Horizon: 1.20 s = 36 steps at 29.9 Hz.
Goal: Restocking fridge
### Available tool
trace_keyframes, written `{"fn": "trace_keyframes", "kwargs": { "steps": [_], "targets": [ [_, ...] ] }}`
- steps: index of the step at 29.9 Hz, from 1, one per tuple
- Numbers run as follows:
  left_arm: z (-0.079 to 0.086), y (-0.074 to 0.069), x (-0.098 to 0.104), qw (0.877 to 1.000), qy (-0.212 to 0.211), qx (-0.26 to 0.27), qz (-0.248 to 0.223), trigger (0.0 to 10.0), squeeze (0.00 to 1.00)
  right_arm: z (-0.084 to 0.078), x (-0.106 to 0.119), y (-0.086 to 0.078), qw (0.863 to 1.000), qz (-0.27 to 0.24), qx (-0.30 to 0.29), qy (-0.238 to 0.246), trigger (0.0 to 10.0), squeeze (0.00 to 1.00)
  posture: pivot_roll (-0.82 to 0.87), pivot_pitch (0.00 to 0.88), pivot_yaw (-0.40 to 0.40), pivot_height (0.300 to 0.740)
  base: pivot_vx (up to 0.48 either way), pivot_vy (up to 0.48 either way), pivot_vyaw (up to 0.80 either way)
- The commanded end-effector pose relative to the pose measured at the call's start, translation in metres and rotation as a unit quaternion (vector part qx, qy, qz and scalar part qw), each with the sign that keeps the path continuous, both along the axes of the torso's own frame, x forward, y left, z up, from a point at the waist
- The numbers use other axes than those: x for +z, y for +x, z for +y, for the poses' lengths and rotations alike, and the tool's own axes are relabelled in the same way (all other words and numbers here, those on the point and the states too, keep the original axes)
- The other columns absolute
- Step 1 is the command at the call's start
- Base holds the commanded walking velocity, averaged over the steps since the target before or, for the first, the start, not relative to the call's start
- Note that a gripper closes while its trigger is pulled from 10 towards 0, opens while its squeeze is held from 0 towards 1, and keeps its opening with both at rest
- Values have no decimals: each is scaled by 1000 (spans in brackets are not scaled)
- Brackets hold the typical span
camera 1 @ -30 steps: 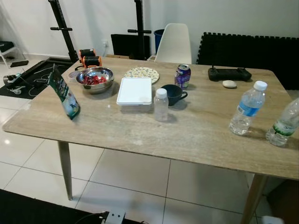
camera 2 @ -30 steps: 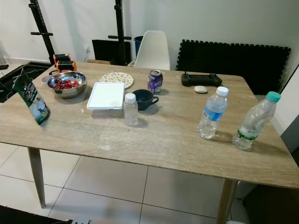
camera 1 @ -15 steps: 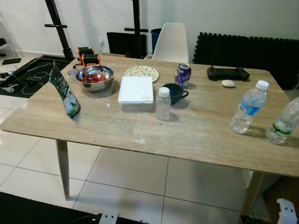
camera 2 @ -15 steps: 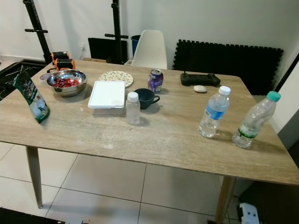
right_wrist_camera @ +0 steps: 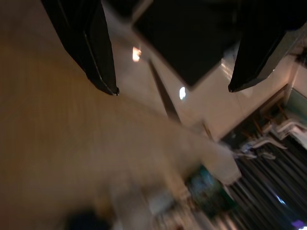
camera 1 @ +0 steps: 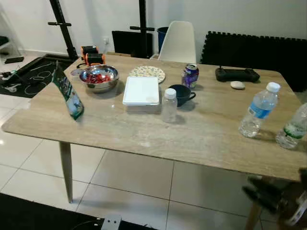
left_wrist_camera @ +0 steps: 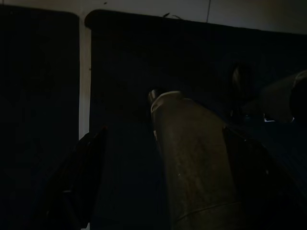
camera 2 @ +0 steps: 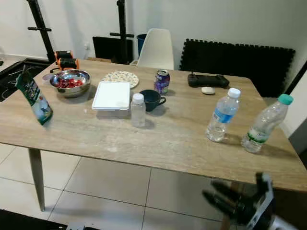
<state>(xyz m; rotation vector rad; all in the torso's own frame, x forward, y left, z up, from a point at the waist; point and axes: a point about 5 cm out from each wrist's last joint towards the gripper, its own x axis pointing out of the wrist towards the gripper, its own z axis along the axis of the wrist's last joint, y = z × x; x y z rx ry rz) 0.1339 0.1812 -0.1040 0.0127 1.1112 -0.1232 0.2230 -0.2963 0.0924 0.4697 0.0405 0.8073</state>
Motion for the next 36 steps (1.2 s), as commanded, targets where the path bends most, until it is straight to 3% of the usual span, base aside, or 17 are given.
{"fn": "trace_keyframes", "kwargs": {
  "steps": [1, 4, 6, 7, 8, 9, 10, 13, 14, 15, 18, 21, 23, 24, 25, 32, 36],
  "targets": [
    [4, -10, -3, 1000, 3, -3, 20, 10000, 0, -3, 26, 11, 997, -63, -26, 31, 10000, 1000, -78, 0, -37, 740, 0, 0, 0],
    [4, -10, -3, 1000, 3, -3, 19, 10000, 0, -6, 51, 34, 988, -122, -95, 21, 10000, 1000, -74, 0, -38, 740, 0, 0, 0],
    [4, -10, -3, 1000, 3, -3, 19, 10000, 0, -6, 51, 34, 988, -122, -95, 21, 10000, 1000, -74, 0, -38, 740, 0, 0, 0],
    [4, -10, -3, 1000, 3, -3, 19, 10000, 0, -8, 59, 42, 984, -130, -124, 19, 10000, 1000, -73, 0, -37, 740, 0, 0, 0],
    [4, -10, -3, 1000, 2, -3, 18, 10000, 0, -10, 76, 56, 976, -149, -155, 14, 10000, 310, -72, 0, -37, 740, 0, 0, 0],
    [4, -10, -3, 1000, 2, -3, 18, 10000, 0, -10, 76, 56, 976, -149, -155, 14, 10000, 310, -72, 0, -37, 740, 0, 0, 0],
    [3, -10, -3, 1000, 2, -3, 18, 10000, 0, -10, 85, 63, 971, -157, -178, 8, 10000, 0, -71, 0, -38, 740, 0, 0, 0],
    [1, -9, -3, 1000, -1, -4, 17, 10000, 0, -13, 103, 80, 957, -164, -239, -8, 10000, 0, -71, 0, -40, 740, 0, 0, 0],
    [0, -8, -3, 1000, -2, -5, 17, 10000, 0, -15, 118, 93, 943, -173, -282, -29, 10000, 0, -70, 0, -41, 740, 0, 0, 0],
    [0, -8, -3, 1000, -2, -5, 17, 10000, 0, -15, 118, 93, 943, -173, -282, -29, 10000, 0, -70, 0, -41, 740, 0, 0, 0],
    [-1, -8, -3, 1000, -3, -6, 16, 10000, 0, -14, 137, 110, 919, -184, -343, -72, 10000, 0, -67, 0, -42, 740, 0, 0, 0],
    [-1, -8, -3, 1000, -3, -6, 16, 10000, 0, -14, 140, 114, 911, -183, -358, -89, 10000, 0, -67, 0, -42, 740, 0, 0, 0],
    [-1, -9, -3, 1000, -4, -7, 16, 10000, 0, -11, 147, 125, 896, -176, -390, -123, 10000, 0, -67, 0, -45, 740, 0, 0, 0],
    [-1, -9, -3, 1000, -4, -7, 16, 10000, 0, -11, 147, 125, 896, -176, -390, -123, 10000, 0, -67, 0, -45, 740, 0, 0, 0],
    [-2, -9, -3, 1000, -4, -9, 17, 10000, 0, -8, 150, 136, 882, -157, -417, -153, 10000, 0, -64, 0, -47, 740, 0, 0, 0],
    [-3, -10, -4, 1000, -5, -8, 17, 10000, 0, -10, 148, 148, 854, -116, -468, -195, 10000, 0, -49, 0, -55, 740, 0, 0, 0],
    [-3, -13, -4, 1000, -4, -9, 20, 10000, 0, -10, 147, 150, 851, -108, -474, -198, 10000, 0, -50, 0, -53, 740, 0, 0, 0]
  ]
}}
